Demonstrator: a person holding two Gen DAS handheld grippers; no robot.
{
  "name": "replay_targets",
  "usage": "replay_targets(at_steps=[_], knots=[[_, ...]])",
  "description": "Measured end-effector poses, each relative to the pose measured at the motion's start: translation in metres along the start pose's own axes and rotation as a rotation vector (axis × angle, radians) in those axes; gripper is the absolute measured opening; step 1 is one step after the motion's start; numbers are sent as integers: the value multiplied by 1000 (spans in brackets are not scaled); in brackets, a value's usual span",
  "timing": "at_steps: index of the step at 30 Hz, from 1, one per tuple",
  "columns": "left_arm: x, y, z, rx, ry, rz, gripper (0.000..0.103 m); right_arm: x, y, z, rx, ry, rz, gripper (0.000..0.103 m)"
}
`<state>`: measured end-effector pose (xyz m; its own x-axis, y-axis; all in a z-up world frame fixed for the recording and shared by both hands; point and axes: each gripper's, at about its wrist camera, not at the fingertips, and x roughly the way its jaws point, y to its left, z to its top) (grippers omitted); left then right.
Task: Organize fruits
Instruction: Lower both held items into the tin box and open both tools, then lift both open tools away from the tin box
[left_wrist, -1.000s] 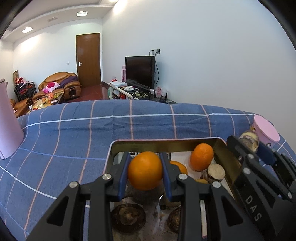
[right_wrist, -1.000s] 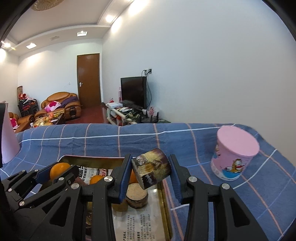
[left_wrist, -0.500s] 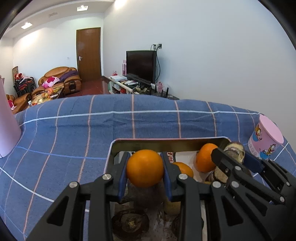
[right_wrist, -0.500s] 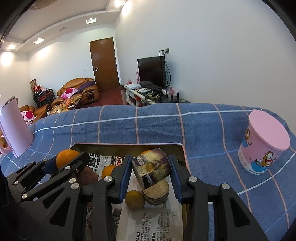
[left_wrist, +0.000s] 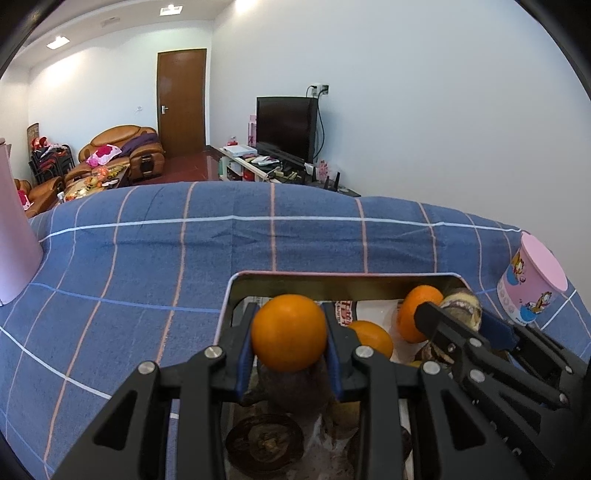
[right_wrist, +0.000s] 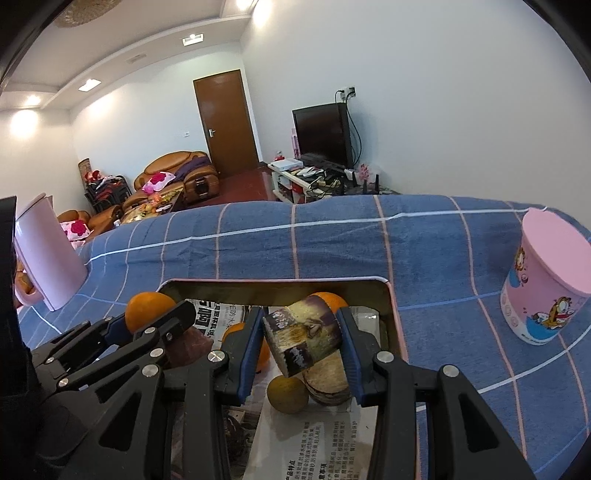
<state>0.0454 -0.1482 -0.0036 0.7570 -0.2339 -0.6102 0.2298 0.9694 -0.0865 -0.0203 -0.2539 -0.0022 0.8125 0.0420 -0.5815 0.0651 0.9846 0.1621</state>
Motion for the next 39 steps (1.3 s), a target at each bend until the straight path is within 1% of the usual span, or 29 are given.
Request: replay_targets(at_steps=[3, 5, 14, 15, 17, 19, 21, 22, 23, 24, 26, 29, 32, 33, 34, 39], knots=[[0, -1, 0, 2, 1, 0, 34, 6, -7, 0, 45, 31, 54, 42], [-1, -1, 0, 2, -1, 1, 34, 5, -9, -1, 71, 29, 81, 42], [-4, 0, -1, 4, -7, -2, 34, -3, -16, -5, 118, 1, 115, 44], [-5, 0, -2, 5, -11, 1, 37, -7, -17, -5, 128, -16, 110, 45], [-9, -1, -3, 7, -30, 7, 47, -14, -16, -5, 134, -58, 88, 45], [-15, -1, -3, 10, -57, 24, 79, -24, -17, -4, 128, -116, 37, 45], [-21, -3, -4, 17, -92, 33, 90, -30, -15, -3, 124, -157, -9, 54], [-26, -5, -6, 26, -116, 34, 95, -33, -15, -4, 125, -178, -33, 64], [-28, -6, -5, 32, -130, 34, 98, -39, -15, -3, 128, -214, -63, 72], [-31, -8, -6, 40, -146, 36, 101, -43, -15, -3, 127, -240, -79, 73], [-36, -9, -8, 52, -169, 47, 102, -50, -15, -3, 121, -282, -103, 74], [-42, -9, -9, 56, -195, 58, 103, -57, -13, -4, 106, -318, -151, 75], [-50, -8, -12, 47, -237, 84, 103, -68, -9, -8, 72, -392, -179, 76], [-55, -6, -14, 44, -254, 93, 103, -70, -7, -8, 65, -405, -188, 78], [-57, -4, -15, 44, -262, 100, 103, -72, -6, -9, 58, -415, -198, 82], [-70, 2, -22, 45, -290, 129, 103, -84, 1, -16, 53, -440, -218, 82]])
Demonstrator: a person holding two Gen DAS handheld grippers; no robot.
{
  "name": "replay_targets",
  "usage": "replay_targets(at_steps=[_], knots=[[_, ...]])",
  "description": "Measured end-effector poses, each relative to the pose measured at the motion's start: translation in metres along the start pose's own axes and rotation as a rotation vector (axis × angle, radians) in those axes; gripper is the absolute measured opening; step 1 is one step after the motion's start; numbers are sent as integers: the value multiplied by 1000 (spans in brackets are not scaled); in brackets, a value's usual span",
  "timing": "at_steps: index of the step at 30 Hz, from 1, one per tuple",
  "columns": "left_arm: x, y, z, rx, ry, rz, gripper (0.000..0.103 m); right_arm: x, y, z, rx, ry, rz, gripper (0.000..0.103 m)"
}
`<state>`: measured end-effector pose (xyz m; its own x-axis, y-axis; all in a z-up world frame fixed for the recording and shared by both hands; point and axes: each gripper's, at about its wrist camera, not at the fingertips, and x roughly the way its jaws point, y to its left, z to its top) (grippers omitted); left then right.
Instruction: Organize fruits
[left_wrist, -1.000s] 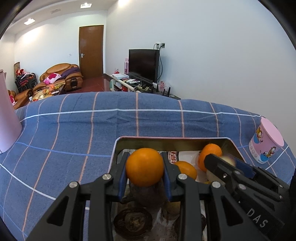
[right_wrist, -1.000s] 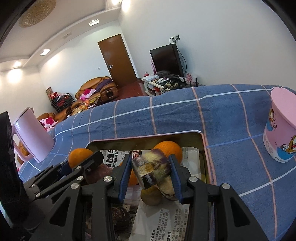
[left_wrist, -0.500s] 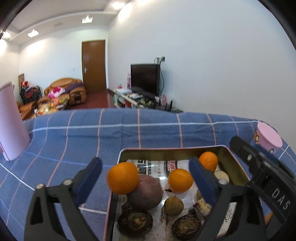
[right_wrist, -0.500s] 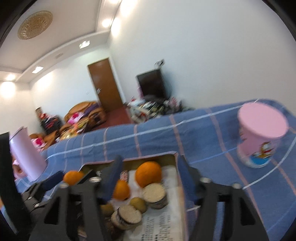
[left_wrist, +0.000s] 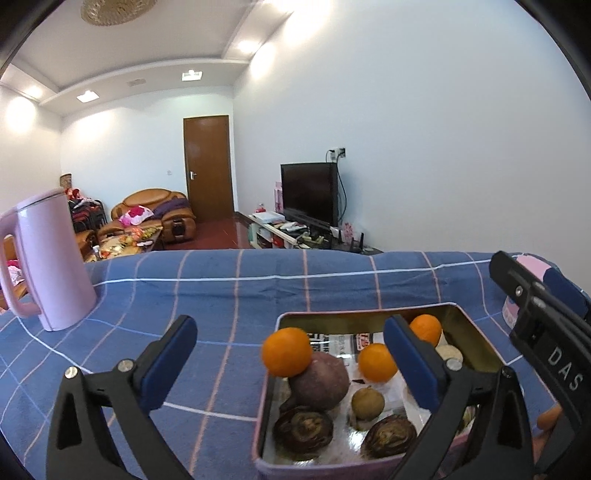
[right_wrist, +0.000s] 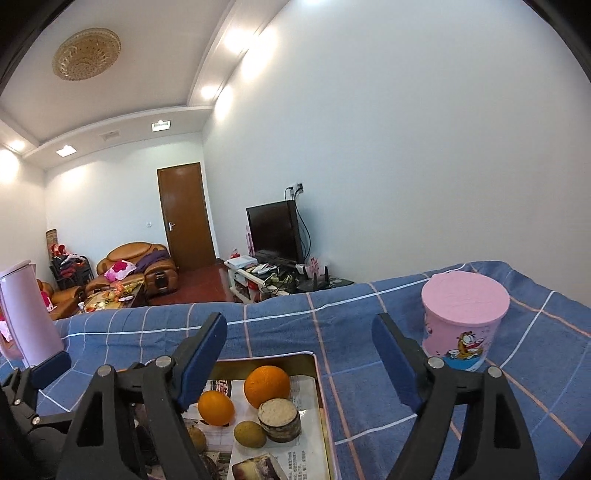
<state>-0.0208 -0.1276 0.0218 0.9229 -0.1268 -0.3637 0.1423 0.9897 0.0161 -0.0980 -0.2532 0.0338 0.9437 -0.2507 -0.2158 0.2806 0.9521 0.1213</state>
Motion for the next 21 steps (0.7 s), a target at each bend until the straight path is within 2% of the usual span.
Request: replay_targets(at_steps=[14, 21], knots=[[-32, 16, -12, -17, -42, 7, 103, -60, 0, -9, 11, -117, -47, 82], [-33, 17, -13, -16, -42, 8, 103, -69, 6, -7, -11, -147, -78, 82]])
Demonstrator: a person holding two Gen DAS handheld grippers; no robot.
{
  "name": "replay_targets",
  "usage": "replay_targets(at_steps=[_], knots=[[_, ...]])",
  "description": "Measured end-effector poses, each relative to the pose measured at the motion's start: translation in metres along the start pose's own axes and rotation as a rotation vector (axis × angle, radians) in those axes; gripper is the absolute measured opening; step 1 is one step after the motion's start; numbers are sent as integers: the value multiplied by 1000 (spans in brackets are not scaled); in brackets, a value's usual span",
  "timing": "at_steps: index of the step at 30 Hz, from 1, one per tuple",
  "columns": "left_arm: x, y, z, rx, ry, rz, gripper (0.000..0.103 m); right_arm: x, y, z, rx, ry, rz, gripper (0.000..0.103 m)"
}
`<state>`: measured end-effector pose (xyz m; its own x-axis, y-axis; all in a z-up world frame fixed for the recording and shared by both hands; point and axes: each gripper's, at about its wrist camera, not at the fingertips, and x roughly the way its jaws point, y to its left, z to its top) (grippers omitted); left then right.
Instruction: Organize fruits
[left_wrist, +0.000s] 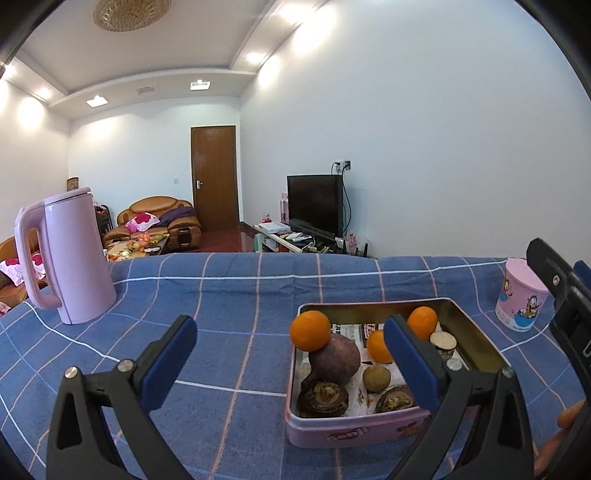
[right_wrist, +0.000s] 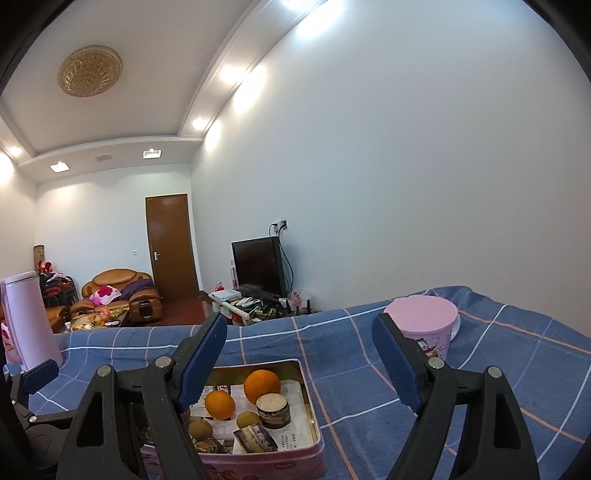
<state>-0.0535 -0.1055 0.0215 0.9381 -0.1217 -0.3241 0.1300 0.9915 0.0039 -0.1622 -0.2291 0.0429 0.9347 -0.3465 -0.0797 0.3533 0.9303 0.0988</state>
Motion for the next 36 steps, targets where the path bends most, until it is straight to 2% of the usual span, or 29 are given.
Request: replay_targets(at_steps=[36], knots=[[4, -2, -1, 12, 19, 2, 103, 4, 0, -2, -1, 18, -5, 83]])
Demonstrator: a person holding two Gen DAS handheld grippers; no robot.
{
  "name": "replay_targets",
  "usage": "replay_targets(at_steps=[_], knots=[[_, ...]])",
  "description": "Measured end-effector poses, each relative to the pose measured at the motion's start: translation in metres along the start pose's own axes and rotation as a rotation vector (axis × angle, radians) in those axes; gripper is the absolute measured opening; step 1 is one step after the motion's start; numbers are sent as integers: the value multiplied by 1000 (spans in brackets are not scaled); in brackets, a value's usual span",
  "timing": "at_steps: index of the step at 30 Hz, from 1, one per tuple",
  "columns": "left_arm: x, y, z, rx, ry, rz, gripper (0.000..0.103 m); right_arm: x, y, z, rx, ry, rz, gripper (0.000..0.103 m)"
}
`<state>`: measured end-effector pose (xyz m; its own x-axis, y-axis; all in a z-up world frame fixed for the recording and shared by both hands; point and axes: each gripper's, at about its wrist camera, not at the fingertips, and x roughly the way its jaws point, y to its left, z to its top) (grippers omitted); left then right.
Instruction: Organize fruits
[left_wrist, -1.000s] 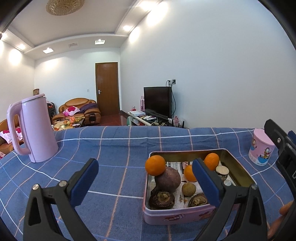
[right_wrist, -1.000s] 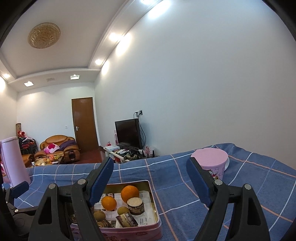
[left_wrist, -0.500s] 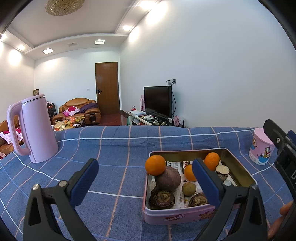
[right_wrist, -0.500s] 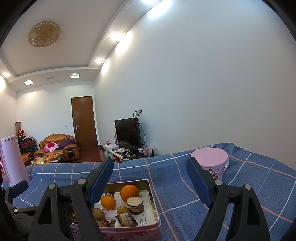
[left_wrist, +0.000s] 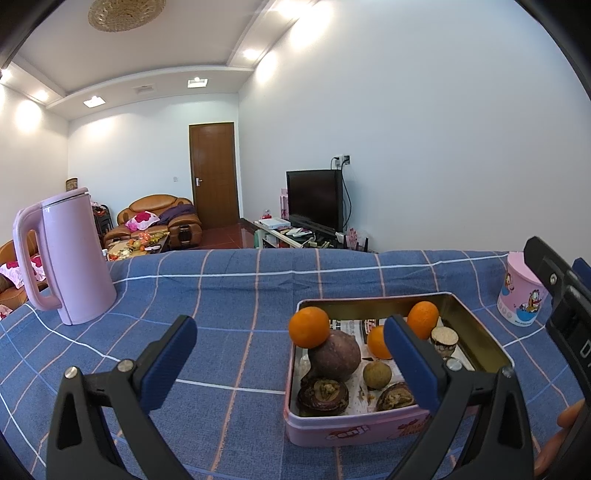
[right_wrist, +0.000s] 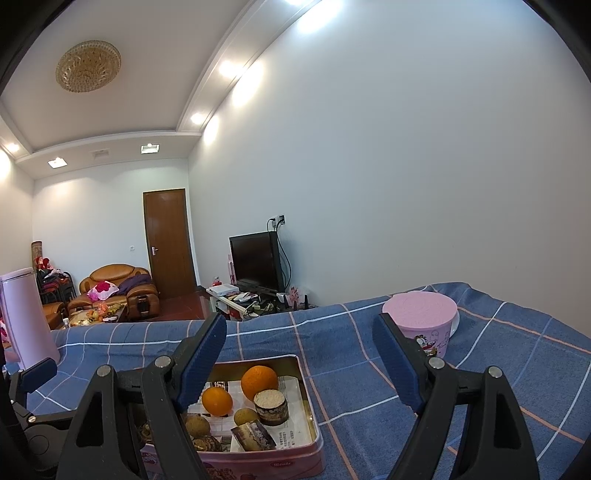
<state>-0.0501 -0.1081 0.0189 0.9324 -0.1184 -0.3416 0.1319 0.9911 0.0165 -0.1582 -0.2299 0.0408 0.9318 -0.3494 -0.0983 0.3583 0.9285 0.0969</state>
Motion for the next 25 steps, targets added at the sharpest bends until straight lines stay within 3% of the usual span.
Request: replay_targets(at_steps=[25], knots=[[4, 0, -1, 10, 28, -8, 103, 3, -5, -2, 8, 15, -13, 83]])
